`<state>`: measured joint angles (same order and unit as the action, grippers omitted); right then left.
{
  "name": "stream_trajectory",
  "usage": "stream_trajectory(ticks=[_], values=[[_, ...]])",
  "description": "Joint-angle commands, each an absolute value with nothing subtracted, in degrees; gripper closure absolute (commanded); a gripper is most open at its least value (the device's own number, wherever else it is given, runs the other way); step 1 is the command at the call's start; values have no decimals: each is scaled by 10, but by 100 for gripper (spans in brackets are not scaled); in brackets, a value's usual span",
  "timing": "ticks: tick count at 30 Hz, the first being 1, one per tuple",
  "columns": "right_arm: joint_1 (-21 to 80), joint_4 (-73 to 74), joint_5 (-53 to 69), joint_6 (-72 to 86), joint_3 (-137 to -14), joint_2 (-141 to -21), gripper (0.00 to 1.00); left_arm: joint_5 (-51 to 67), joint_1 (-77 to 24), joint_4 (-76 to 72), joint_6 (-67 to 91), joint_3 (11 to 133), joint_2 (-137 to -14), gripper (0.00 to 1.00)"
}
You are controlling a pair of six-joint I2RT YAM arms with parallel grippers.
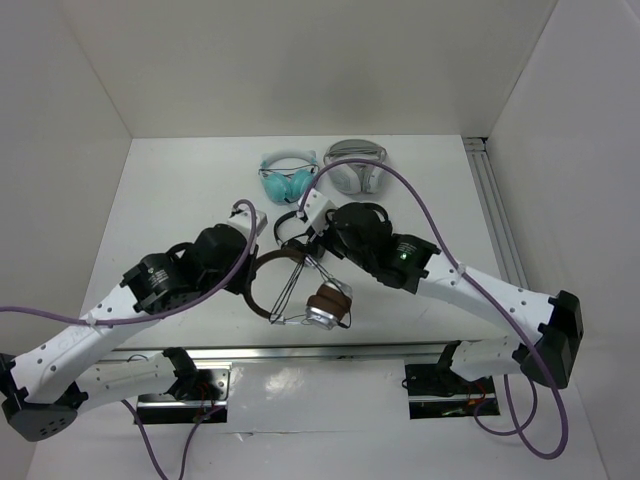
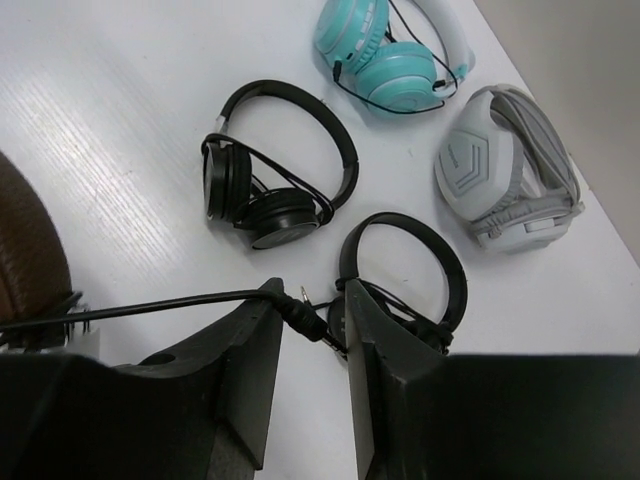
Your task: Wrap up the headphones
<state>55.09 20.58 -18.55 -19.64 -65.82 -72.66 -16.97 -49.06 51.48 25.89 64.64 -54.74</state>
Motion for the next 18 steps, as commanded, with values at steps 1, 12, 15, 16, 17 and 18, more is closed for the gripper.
stream_trajectory(ticks=[1, 12, 15, 16, 17, 18], values=[[524, 161, -234, -191, -655, -739, 62, -100, -498, 533, 247, 666, -542, 100], [484, 161, -246, -173, -654, -729, 42, -105, -454, 533, 272, 672, -537, 100], [477, 156, -230, -168, -642, -717, 34, -80, -411, 533, 267, 686, -537, 100], [477, 156, -230, -168, -642, -717, 34, -75, -403, 533, 259, 693, -537, 100], [477, 156, -230, -162, -642, -717, 34, -75, -398, 533, 259, 700, -537, 100], [477, 156, -230, -162, -642, -717, 34, -75, -393, 542, 259, 700, -545, 100]])
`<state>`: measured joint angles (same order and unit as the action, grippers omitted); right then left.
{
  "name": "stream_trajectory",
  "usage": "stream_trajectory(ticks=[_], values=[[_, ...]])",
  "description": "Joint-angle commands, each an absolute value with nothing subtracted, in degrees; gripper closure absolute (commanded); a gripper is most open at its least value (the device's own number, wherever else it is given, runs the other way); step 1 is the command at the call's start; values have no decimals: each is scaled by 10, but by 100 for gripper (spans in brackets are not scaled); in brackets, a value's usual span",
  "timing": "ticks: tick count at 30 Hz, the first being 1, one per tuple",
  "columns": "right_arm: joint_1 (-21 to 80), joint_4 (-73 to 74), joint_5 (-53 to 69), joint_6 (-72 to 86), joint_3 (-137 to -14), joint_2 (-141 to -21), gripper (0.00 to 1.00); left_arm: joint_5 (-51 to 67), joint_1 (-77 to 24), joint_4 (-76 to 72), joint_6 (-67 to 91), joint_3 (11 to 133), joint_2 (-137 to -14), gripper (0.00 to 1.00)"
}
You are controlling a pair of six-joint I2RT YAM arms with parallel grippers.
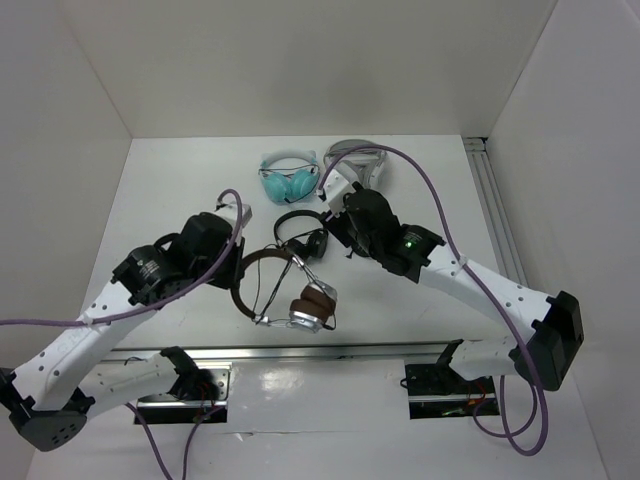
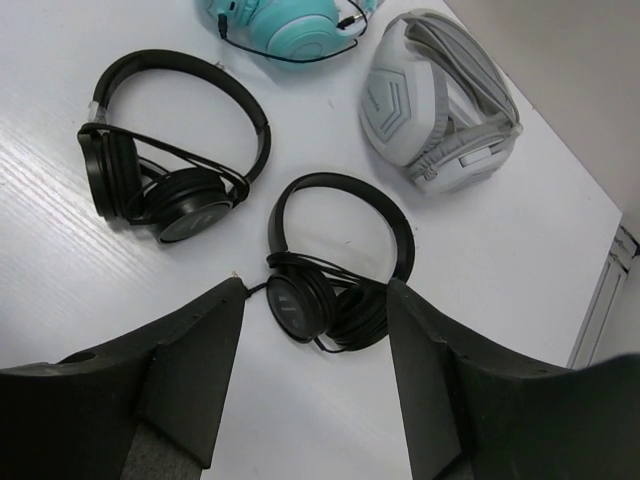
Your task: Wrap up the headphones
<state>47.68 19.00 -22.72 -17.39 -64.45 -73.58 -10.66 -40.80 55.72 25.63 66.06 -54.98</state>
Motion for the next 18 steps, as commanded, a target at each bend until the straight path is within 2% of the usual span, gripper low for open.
stream_trajectory(ticks=[1, 5, 7, 10, 18], values=[[477, 156, -230, -162, -642, -717, 34, -83, -393, 548, 253, 705, -550, 100], [465, 141, -230, -137, -653, -717, 32, -101, -393, 577, 240, 699, -595, 100], [460, 141, -151, -131, -658, -717, 31, -144, -407, 584, 245, 683, -619, 100], [460, 141, -130, -111, -665, -724, 31, -197, -427, 611, 276, 692, -652, 100], [454, 129, -85, -99, -654, -740, 31, -304, -532, 695, 355, 756, -789, 100]])
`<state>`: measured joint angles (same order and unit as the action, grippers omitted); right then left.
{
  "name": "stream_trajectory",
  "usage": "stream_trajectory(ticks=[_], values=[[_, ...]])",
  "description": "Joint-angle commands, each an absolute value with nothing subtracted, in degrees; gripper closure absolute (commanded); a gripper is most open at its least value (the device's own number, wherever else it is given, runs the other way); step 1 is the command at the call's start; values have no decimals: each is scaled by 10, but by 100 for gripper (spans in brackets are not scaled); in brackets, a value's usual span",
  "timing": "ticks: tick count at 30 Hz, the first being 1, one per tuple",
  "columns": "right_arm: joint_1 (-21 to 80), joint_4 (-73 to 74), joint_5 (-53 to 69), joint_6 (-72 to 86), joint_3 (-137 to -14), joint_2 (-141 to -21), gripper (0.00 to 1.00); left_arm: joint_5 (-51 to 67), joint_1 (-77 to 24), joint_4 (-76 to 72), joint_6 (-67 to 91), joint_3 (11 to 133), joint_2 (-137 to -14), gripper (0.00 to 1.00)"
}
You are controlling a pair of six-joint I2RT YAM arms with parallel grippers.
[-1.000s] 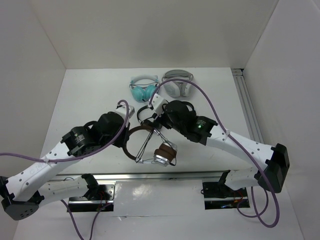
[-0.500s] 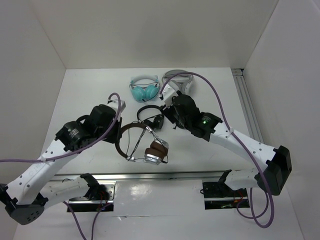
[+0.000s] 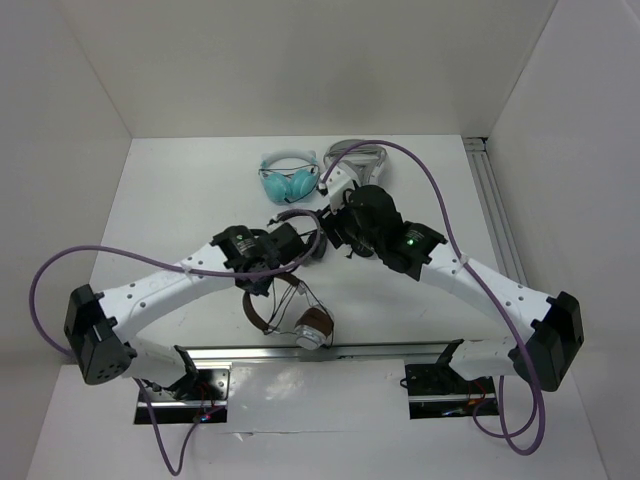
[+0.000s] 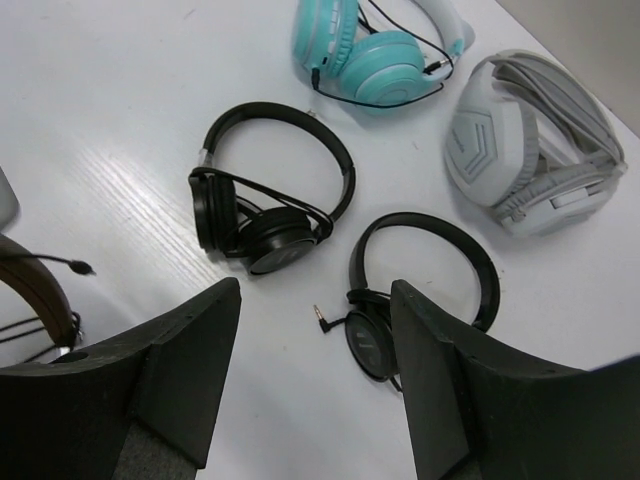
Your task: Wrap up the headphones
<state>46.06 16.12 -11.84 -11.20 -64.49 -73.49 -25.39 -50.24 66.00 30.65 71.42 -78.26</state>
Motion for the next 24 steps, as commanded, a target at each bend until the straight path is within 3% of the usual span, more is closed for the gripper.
stream_trajectory(ticks=[1, 11, 16, 19, 24], values=[[454, 124, -85, -94, -654, -740, 31, -298, -532, 695, 355, 756, -789, 100], [454, 113, -66, -89, -649, -735, 30, -302, -556, 717, 358, 773, -758, 100], [454, 119, -66, -77, -649, -740, 30, -219, -562, 652, 329, 756, -716, 100], [454, 113, -94, -51, -649, -714, 30, -151, -537, 592, 309, 722, -693, 100], [449, 134, -185, 20, -693, -680, 27, -151, -525, 531, 327, 680, -663, 100]])
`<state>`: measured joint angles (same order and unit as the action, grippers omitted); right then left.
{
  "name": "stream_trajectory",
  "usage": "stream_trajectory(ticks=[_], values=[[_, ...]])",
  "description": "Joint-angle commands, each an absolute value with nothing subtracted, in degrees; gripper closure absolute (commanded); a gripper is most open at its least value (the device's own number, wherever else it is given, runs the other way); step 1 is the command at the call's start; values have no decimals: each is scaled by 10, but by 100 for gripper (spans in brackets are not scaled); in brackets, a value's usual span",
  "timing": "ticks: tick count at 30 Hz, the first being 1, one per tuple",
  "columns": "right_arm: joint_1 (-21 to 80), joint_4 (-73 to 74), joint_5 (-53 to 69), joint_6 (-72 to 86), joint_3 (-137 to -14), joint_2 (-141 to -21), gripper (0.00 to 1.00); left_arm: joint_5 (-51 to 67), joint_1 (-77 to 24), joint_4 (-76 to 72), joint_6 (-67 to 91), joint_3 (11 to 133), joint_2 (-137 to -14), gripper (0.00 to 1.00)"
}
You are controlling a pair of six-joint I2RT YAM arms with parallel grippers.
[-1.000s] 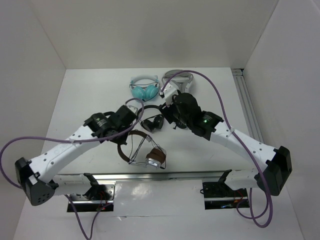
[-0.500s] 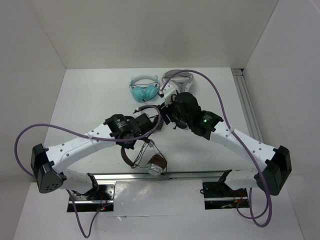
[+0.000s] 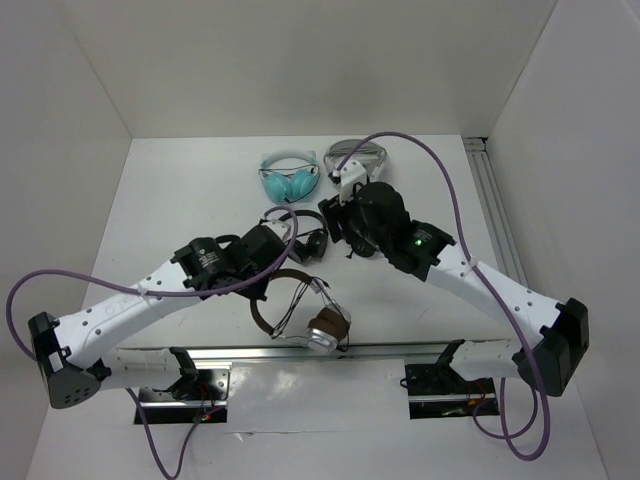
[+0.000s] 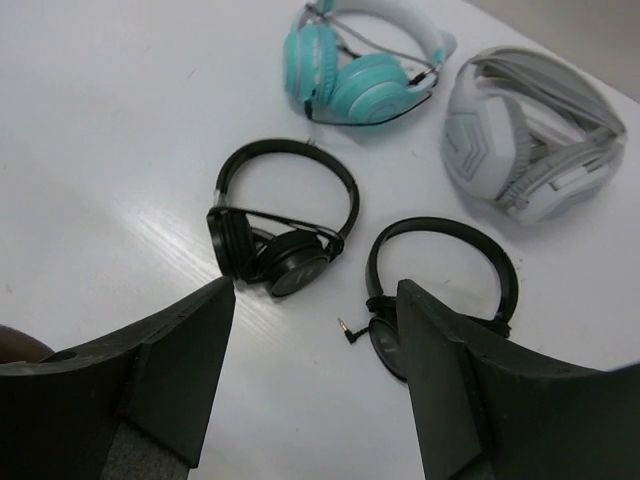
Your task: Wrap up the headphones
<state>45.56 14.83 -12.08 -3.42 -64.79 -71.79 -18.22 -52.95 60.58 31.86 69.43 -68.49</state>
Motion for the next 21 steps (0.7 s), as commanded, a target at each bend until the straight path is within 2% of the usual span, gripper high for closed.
stream_trajectory(ticks=[1, 6, 12, 21], values=[[449, 154, -198, 40, -704, -680, 27, -151, -525, 518, 346, 673, -656, 100], [449, 188, -215, 67, -739, -648, 27, -151, -525, 453, 380, 629, -636, 100], [449, 202, -221, 78, -727, -608, 26, -156, -530, 385, 429, 575, -660, 100], [449, 214, -227, 78, -710, -579, 26, -241, -535, 343, 512, 540, -700, 100]])
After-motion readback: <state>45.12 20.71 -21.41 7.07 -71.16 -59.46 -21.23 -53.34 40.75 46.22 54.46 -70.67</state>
